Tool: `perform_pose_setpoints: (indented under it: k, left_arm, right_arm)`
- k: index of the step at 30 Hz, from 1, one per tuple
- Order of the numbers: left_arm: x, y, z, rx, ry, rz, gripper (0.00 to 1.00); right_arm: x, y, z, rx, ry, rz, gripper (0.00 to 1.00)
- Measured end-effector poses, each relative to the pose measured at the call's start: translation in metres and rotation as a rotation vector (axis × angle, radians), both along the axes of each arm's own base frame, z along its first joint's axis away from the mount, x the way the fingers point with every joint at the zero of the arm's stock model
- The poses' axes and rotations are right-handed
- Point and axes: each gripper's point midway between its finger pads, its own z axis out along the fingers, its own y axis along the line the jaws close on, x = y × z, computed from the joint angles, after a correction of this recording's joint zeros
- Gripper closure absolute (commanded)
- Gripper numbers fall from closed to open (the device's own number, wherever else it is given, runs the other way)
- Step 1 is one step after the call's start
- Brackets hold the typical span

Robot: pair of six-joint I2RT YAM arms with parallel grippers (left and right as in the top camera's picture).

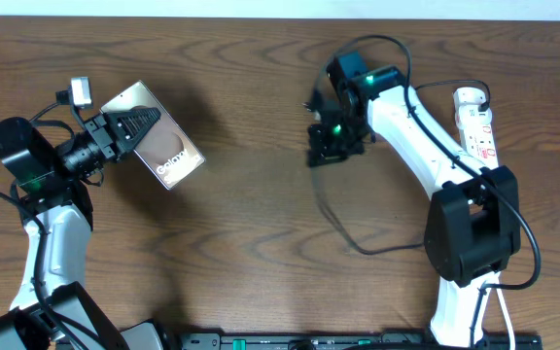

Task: Plug charger to phone and switch on socket

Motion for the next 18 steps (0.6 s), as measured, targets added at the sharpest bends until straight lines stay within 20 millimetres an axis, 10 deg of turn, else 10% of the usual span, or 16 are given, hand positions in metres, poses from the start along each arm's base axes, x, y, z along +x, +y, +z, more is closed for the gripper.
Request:
perform_pose_setpoints:
  k: [7, 18]
  left_arm:
    - [-0.002, -0.001, 0.000, 0.001, -0.005, -0.013, 0.92]
    - [-0.009, -0.006, 0.002, -0.007, -0.008, -0.063, 0.93]
  right_arm:
    - [-0.051, 0.050, 0.050, 0.417, 0.006, 0.305, 0.99]
    - [-0.102, 0.106, 0.072, 0.614, -0.051, 0.533, 0.99]
